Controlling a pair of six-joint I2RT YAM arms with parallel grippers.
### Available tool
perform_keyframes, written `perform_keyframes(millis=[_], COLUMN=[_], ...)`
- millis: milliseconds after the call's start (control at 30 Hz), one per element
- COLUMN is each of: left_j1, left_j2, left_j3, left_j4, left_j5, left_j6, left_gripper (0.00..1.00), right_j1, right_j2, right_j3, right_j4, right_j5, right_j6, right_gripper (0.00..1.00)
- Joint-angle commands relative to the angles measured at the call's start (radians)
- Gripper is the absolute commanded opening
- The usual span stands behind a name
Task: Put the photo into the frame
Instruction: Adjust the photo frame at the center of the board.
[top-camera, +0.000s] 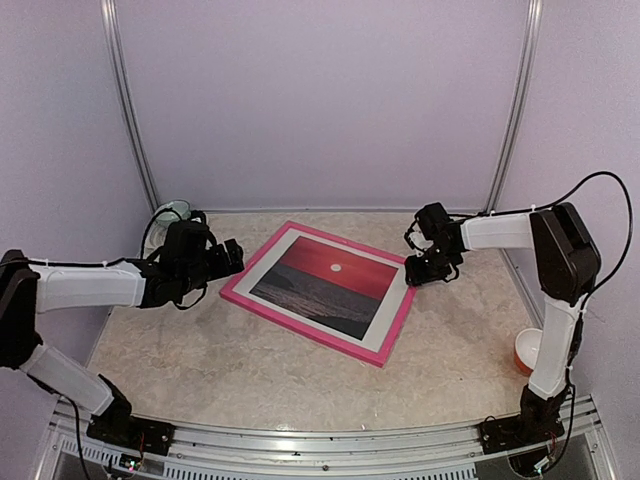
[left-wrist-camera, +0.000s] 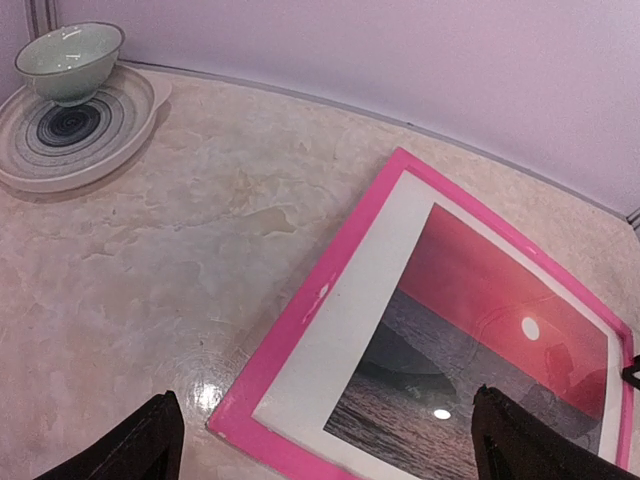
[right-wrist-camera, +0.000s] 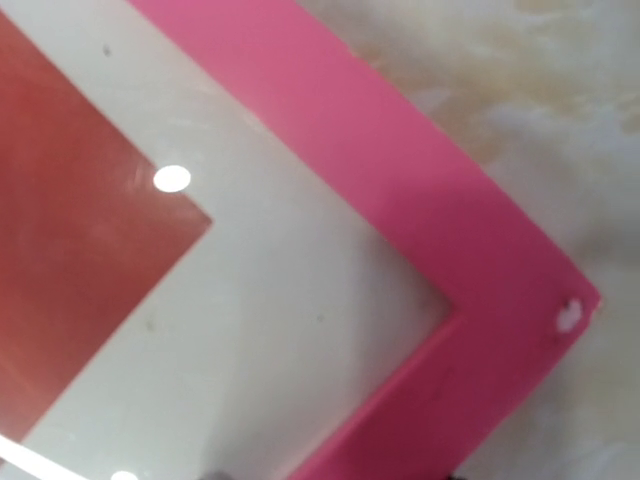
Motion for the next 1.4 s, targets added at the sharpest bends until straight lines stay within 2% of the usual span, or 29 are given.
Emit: perform_keyframes(millis=[0, 167, 267, 367, 500, 900, 1367], left_j1=[0.048, 0.093, 0.109, 0.130, 0.158, 0.159, 0.131], left_j2=[0.116, 0.204, 0.229, 0.266, 0.310, 0.406, 0.403], left_j3=[0.044, 0.049, 0.059, 0.070, 0.060, 0.074, 0.004], left_j4=[0.068, 0.134, 0.161, 0.173, 0.210, 0.246, 0.302], left_j5=[0.130, 0.203, 0.239, 0.276, 0.333, 0.401, 0.460], left_j6=[0.060, 0.053, 0.051, 0.051, 0.035, 0.036, 0.013], left_gripper=[0.99, 0.99, 0.99, 0.99, 0.99, 0.99, 0.99], right_j1=[-0.007, -0.008, -0.008, -0.007, -0.008, -0.018, -0.033], right_j2=[0.054, -0.004, -0.049, -0.081, -0.116, -0.186, -0.151], right_j3=[-0.004, -0.013, -0.021, -0.022, -0.054, -0.229, -0.228], right_j4=[-0.051, -0.048, -0.045, -0.058, -0.052, 0.142, 0.191], right_j5=[0.128, 0.063, 0.014, -0.018, -0.093, -0.329, -0.384], right_j6=[-0.064, -0.017, 0.012, 0.051, 0.106, 0.266, 0.292], right_gripper=[0.49, 0.65, 0.68, 0.77, 0.84, 0.89, 0.91])
